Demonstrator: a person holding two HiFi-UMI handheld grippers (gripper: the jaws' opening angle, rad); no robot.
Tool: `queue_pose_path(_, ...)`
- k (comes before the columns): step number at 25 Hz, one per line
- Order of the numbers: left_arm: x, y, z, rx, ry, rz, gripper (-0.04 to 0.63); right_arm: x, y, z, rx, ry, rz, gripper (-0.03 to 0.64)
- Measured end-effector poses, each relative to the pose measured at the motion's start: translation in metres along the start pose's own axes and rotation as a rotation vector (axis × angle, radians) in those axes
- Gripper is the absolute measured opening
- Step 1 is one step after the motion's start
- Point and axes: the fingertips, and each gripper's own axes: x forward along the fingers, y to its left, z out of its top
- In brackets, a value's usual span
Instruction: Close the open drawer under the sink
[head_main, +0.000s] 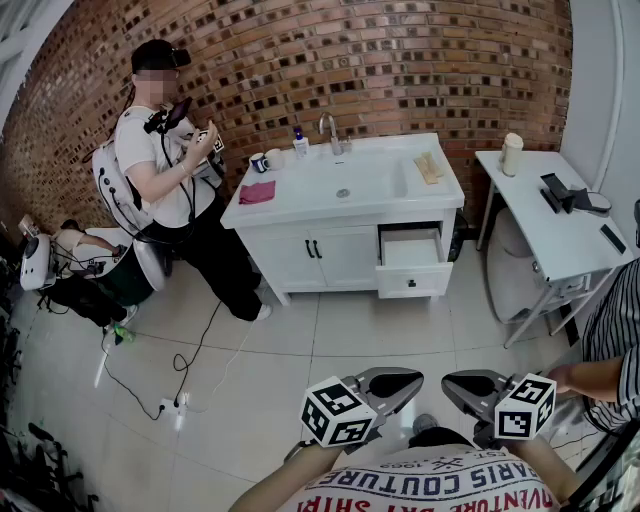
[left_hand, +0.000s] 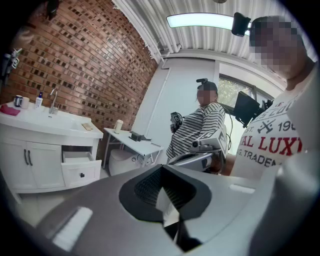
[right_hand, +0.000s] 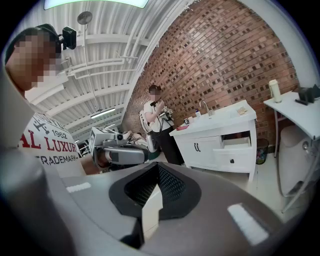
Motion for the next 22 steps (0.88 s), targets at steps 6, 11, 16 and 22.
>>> queue_pose_path(6,0.012,0.033,0.011,-0.005,0.002,0.019,-0.017,0.017,-0.028,0.02,0.0,-0.014,0.018,0.008)
queue_pose_path(11,0.034,0.079,0.017,-0.02,0.018,0.028,-0.017,0.039,-0.076,0.034,0.013,-0.011,0.024,0.008)
queue_pose_path(16,0.07,0.145,0.033,-0.063,0.039,0.047,-0.017,0.065,-0.146,0.057,0.052,0.01,0.028,0.007)
queue_pose_path(22,0.115,0.243,0.057,-0.124,0.074,0.069,-0.017,0.105,-0.249,0.091,0.107,0.049,0.004,0.008)
